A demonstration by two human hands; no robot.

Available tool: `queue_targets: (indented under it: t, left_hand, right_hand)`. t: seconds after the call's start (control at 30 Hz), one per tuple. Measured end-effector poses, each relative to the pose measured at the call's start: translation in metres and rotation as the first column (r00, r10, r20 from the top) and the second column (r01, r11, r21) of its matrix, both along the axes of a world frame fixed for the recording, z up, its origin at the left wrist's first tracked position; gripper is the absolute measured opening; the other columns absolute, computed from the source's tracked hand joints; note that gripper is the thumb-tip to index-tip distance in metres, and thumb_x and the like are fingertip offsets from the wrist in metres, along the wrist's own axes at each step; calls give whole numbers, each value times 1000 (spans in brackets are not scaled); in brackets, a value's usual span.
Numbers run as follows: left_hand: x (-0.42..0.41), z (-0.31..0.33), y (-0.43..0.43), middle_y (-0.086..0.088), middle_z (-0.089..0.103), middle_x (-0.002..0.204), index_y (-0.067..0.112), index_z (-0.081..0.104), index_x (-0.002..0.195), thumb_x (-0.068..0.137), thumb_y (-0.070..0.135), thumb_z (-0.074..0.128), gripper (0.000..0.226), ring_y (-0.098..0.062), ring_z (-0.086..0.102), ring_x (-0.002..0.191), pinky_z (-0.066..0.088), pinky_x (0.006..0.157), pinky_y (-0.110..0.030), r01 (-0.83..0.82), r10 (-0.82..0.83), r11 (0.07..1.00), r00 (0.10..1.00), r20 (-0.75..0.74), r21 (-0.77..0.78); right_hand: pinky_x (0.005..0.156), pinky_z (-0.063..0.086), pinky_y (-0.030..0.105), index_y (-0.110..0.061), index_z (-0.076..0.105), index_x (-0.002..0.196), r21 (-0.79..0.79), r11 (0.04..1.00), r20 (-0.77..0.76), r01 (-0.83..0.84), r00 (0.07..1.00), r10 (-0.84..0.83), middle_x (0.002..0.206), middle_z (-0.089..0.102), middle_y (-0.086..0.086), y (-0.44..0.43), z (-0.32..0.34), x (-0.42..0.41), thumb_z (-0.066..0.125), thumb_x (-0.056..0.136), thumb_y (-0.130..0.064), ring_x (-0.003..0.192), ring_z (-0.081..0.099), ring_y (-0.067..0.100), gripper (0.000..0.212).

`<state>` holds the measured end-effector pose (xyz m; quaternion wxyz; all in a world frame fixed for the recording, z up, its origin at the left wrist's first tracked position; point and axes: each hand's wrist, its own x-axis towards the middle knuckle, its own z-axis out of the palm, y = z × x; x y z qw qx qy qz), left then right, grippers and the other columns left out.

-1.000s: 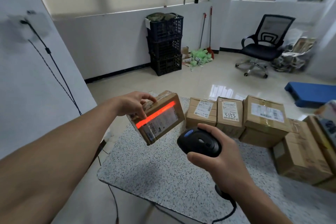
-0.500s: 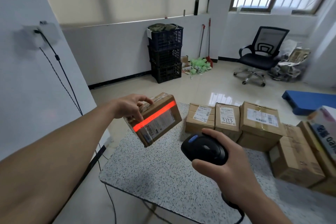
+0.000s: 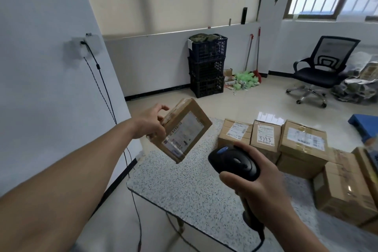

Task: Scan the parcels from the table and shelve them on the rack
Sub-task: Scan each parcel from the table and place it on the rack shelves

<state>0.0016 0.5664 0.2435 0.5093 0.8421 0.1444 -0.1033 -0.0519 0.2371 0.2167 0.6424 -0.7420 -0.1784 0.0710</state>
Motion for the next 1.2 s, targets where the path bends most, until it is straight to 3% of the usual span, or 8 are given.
queue_targets:
  t: [0.13,0.33,0.47,0.6,0.77,0.87,1.03,1.2]
  left_hand:
    - [-36,-10,-25,-11,51,119,26,28,142,70,-15,73,94,-34,60,106,59,69,-39,-152,157,987,981,111,-49]
    - [-89,-24,-50,-13,52,120,36,27,143,69,-17,72,101,-35,66,103,59,70,-38,-315,332,942,922,201,-114]
    - [-126,-24,-53,-11,51,120,35,26,143,70,-18,72,101,-30,68,99,61,76,-39,-391,403,915,883,240,-100]
    - [-163,-23,-45,-10,50,120,30,25,149,72,-19,71,102,-24,69,93,62,73,-37,-490,496,866,820,286,-96]
    - [-213,-22,-33,-6,51,118,32,25,148,71,-16,73,103,-24,68,96,61,84,-47,-576,568,814,762,312,-75]
    - [-244,-23,-25,-5,51,118,32,25,148,71,-17,72,103,-24,68,96,61,84,-49,-621,613,779,722,322,-91]
    - [-297,-23,-10,-1,51,121,33,24,148,71,-14,76,104,-22,65,102,61,85,-48,-663,652,742,680,336,-98]
    - [-357,-20,6,0,51,124,37,25,145,69,-11,80,105,-22,64,104,61,85,-50,-702,684,705,639,352,-97]
  right_hand:
    - [65,57,23,-40,61,127,71,997,-39,-31,999,34,103,72,-17,-12,-1,-7,85,41,-52,85,73,11,90]
    - [54,56,27,-33,63,126,113,986,-72,-121,989,129,101,72,0,-15,3,-23,84,54,-27,73,73,23,75]
    - [53,56,29,-43,62,115,118,976,-78,-185,978,195,95,72,0,-6,6,-39,82,56,-27,69,72,27,65]
    - [52,55,31,-37,64,118,127,962,-99,-243,962,256,93,74,3,6,5,-58,80,54,-25,67,71,28,67]
    - [56,54,26,-35,66,118,138,943,-103,-304,942,319,95,74,3,22,3,-85,81,54,-24,72,72,24,67]
    - [52,56,34,-34,68,118,134,934,-109,-332,932,347,92,75,3,31,3,-107,80,54,-23,68,72,29,66]
    - [51,56,36,-39,66,110,117,924,-102,-365,921,377,89,74,-7,46,8,-150,79,54,-22,66,71,31,60]
    - [52,59,37,-45,65,107,99,914,-74,-393,914,400,91,74,-3,63,10,-203,80,55,-24,67,72,29,58]
